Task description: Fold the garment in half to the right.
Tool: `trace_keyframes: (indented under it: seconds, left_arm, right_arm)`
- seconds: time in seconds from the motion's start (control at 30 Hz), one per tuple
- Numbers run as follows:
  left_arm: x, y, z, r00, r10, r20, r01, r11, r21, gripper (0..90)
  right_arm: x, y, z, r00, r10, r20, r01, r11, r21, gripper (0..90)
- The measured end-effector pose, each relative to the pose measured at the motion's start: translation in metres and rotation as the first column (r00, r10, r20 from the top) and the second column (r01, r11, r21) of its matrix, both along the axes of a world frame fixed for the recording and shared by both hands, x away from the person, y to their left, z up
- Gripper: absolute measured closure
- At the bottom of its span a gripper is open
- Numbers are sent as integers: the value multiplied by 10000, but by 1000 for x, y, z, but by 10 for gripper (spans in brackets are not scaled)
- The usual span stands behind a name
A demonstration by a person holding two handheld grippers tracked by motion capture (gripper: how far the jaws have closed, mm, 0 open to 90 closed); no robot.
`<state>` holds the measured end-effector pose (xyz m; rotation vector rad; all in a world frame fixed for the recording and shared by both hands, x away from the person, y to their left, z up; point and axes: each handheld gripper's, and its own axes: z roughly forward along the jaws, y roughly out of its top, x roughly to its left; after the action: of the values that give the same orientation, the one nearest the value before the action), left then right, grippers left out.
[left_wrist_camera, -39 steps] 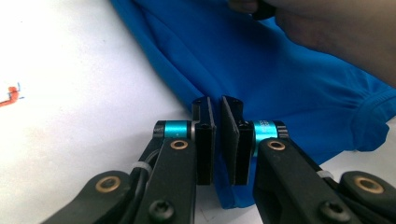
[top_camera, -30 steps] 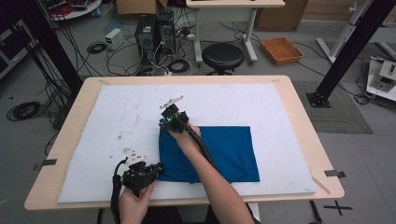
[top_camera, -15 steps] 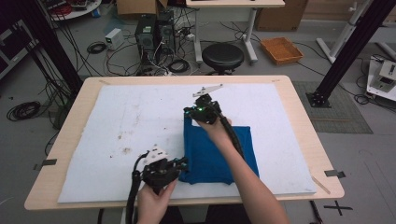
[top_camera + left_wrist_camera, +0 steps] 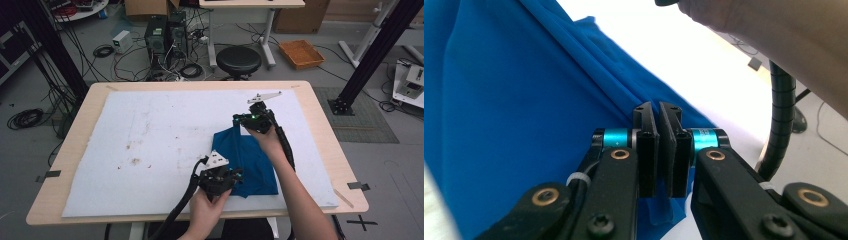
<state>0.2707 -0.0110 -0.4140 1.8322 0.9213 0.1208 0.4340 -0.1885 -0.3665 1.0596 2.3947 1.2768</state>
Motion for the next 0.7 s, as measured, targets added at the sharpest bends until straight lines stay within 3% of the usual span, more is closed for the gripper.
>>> trace_keyframes:
  seconds: [0.4,0.6,0.7]
  left_arm:
    - [3,-47,-12,9989,-411,-237,407,9991,-138,859]
    - [8,-63,-17,9981,-531,-305,524,9984,-219,859]
    - [9,-68,-20,9959,-885,-175,876,9950,-480,842]
  right_arm:
    - [-1,-56,-14,9991,-422,-105,415,9972,-620,879]
    - [-2,-73,-21,9957,-910,-152,894,9925,-838,879]
    - [-1,-77,-26,9924,-1208,-214,1176,9865,-1142,875]
